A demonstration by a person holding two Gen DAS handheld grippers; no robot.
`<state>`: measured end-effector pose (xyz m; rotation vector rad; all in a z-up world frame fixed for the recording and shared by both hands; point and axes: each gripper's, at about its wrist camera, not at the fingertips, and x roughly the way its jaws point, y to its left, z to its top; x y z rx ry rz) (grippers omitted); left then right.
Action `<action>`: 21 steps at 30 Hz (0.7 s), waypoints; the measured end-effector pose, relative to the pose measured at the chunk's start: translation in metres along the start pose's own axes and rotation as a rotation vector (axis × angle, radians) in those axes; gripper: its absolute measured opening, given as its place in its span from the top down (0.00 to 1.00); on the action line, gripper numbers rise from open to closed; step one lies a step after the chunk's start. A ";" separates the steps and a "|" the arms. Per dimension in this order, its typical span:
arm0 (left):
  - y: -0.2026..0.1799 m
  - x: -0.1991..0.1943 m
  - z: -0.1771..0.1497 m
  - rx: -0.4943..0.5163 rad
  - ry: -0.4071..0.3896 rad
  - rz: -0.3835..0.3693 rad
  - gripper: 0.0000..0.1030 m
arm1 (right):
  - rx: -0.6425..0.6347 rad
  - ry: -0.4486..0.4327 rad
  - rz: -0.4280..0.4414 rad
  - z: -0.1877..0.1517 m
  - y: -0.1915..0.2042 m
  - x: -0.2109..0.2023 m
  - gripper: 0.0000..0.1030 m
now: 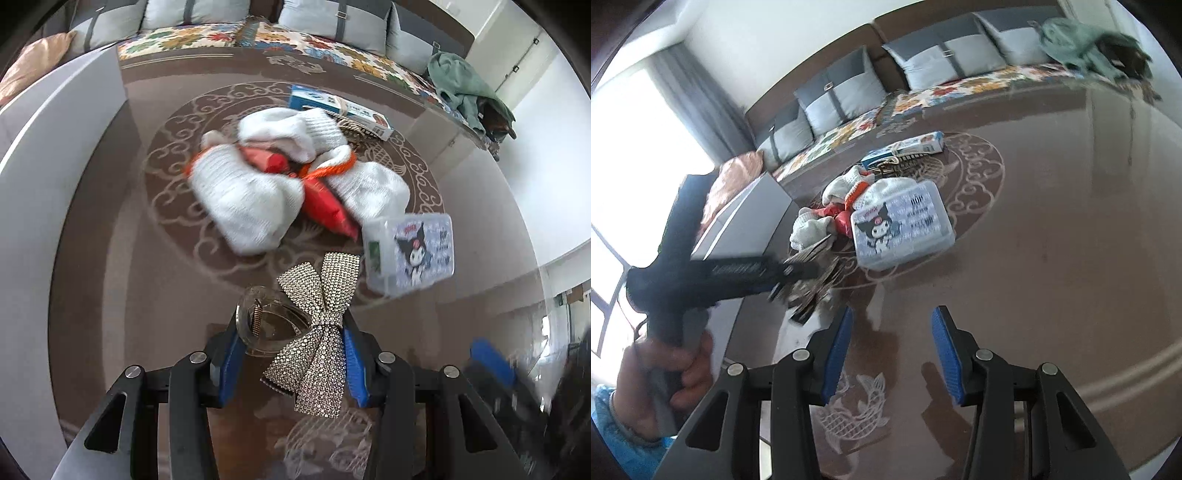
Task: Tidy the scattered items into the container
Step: 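Grasp the bow clip with the left tool while the right tool grasps the Kuromi box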
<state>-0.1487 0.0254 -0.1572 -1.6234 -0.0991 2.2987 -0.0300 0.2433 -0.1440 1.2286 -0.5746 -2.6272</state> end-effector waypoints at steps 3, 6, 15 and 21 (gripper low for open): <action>0.014 -0.005 -0.011 -0.034 0.003 -0.011 0.54 | -0.120 0.051 0.007 0.024 0.005 0.014 0.56; 0.024 -0.008 -0.020 -0.045 0.004 -0.004 0.54 | -0.441 0.087 0.030 0.049 0.025 0.027 0.56; 0.047 -0.018 -0.034 -0.109 -0.006 -0.034 0.54 | -1.394 0.366 0.046 0.057 0.055 0.067 0.56; 0.054 -0.022 -0.037 -0.118 -0.001 -0.034 0.54 | -1.611 0.412 0.048 0.053 0.054 0.081 0.56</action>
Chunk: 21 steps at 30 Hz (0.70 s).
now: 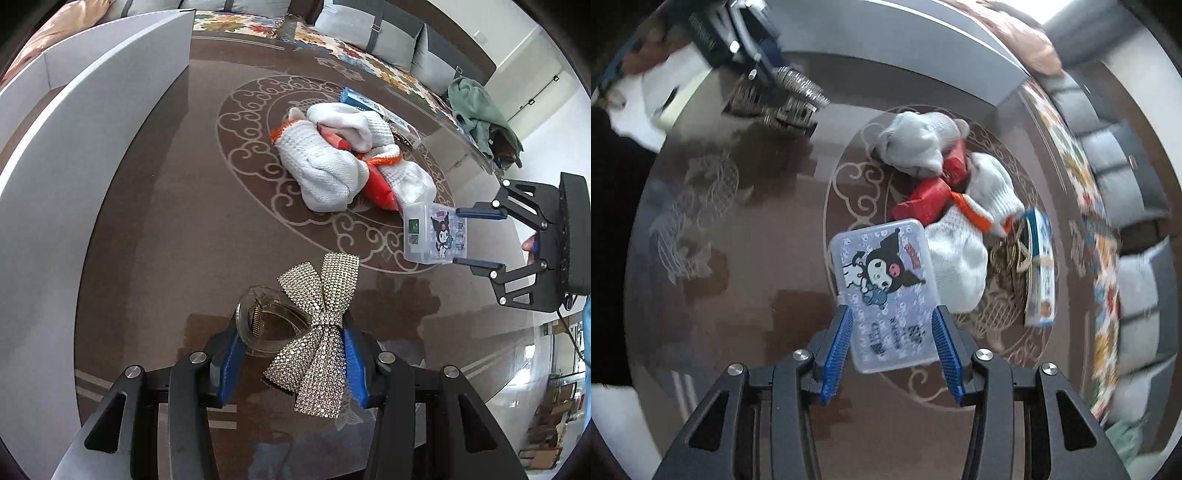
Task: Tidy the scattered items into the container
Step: 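Grasp the bow clip with the left tool while the right tool grasps the Kuromi box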
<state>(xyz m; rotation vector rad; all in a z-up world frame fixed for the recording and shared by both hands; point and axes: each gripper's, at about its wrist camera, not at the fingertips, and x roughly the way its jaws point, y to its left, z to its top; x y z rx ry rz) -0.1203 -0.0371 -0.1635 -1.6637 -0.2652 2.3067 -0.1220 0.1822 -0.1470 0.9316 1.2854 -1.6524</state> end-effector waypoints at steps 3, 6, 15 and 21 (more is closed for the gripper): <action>0.001 -0.001 -0.001 -0.001 0.004 -0.005 0.54 | -0.062 0.027 0.019 0.005 0.000 0.009 0.48; -0.001 0.000 -0.002 0.003 0.009 -0.010 0.54 | -0.051 0.064 0.055 0.010 -0.011 0.018 0.43; -0.008 -0.003 -0.006 0.013 0.008 -0.021 0.54 | -0.032 0.122 0.076 0.019 -0.021 0.044 0.37; -0.007 -0.010 -0.007 0.015 -0.003 -0.017 0.54 | 0.240 0.215 0.180 0.017 -0.045 0.052 0.37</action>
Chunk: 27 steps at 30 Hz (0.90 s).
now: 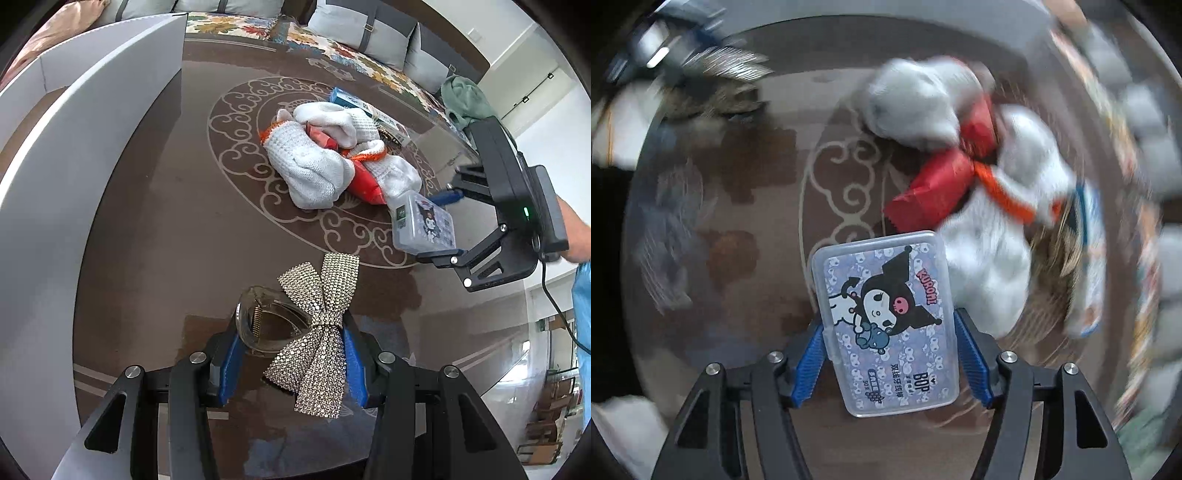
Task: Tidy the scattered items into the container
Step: 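Lift the silver bow clip and Kuromi box, bringing both tools together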
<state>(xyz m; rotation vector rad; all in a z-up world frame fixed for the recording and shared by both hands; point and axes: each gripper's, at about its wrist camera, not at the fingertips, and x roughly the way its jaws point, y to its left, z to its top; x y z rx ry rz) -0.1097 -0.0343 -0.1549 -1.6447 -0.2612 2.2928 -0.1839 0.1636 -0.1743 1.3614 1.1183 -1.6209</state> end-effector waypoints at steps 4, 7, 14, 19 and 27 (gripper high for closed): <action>-0.005 -0.004 -0.003 0.015 -0.012 0.007 0.54 | 0.209 -0.009 0.062 -0.008 -0.006 -0.007 0.37; -0.012 -0.006 -0.009 0.029 -0.024 0.013 0.54 | 0.360 -0.082 0.077 -0.022 0.005 -0.020 0.38; -0.024 -0.006 -0.024 0.038 -0.040 0.038 0.54 | 0.748 -0.252 0.159 -0.048 0.039 -0.044 0.38; -0.035 -0.013 -0.036 0.048 -0.081 0.065 0.54 | 0.906 -0.340 0.161 -0.060 0.067 -0.061 0.38; -0.053 -0.018 -0.048 0.101 -0.118 0.098 0.54 | 1.075 -0.436 0.173 -0.075 0.095 -0.064 0.38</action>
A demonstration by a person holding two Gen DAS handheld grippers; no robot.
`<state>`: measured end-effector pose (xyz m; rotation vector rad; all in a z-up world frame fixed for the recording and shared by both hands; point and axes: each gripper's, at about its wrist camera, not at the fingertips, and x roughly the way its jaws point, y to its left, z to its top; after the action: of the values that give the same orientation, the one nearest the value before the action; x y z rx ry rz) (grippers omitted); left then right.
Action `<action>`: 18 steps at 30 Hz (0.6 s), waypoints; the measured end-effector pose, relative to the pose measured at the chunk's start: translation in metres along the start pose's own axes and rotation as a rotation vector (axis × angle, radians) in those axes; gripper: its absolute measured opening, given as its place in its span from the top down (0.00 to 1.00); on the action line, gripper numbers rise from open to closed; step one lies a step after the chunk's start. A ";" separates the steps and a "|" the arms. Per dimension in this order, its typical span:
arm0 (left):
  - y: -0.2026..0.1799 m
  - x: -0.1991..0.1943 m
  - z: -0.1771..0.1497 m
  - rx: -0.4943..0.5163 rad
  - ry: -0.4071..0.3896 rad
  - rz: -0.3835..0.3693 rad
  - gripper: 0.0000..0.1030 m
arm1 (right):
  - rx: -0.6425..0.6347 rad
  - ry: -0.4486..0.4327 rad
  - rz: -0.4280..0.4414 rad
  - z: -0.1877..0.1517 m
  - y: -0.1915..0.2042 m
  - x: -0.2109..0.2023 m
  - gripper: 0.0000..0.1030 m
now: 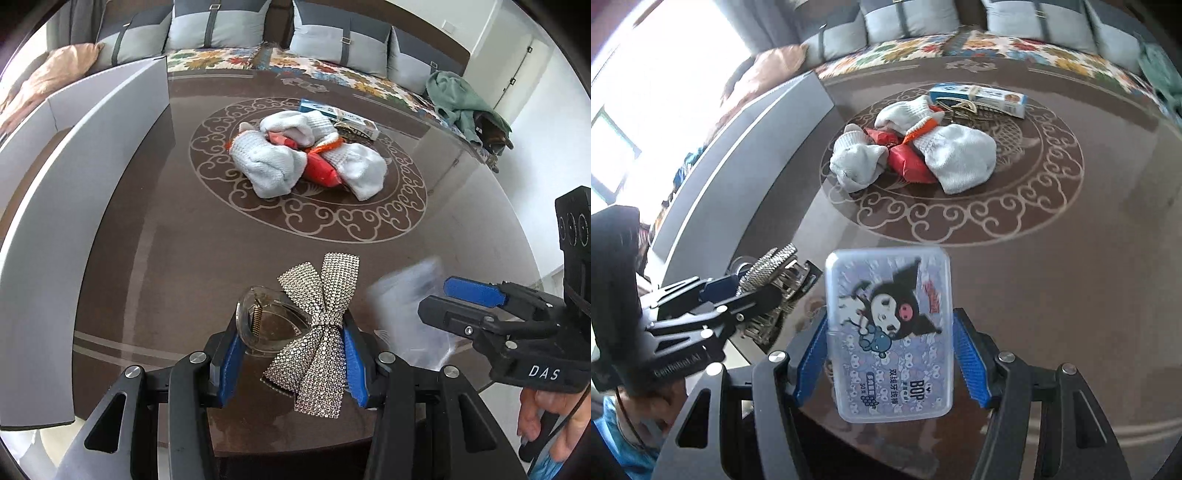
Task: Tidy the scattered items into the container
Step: 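Lift the silver bow clip and Kuromi box, bringing both tools together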
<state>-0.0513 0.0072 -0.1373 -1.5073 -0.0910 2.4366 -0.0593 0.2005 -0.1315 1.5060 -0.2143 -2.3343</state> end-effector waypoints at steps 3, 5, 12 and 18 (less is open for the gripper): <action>-0.003 -0.001 -0.003 0.009 -0.001 0.003 0.54 | 0.022 -0.014 -0.006 -0.005 -0.002 -0.003 0.38; -0.005 -0.001 -0.005 0.013 -0.001 0.010 0.54 | 0.011 -0.017 -0.029 -0.006 -0.002 -0.006 0.38; -0.002 -0.004 -0.010 0.007 -0.004 0.018 0.54 | -0.050 -0.066 -0.079 -0.015 0.010 -0.013 0.37; -0.002 -0.003 -0.015 0.008 -0.003 0.014 0.54 | 0.020 -0.154 0.000 -0.038 0.016 -0.018 0.36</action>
<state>-0.0365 0.0066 -0.1406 -1.5065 -0.0714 2.4473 -0.0146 0.1952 -0.1276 1.3353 -0.2768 -2.4569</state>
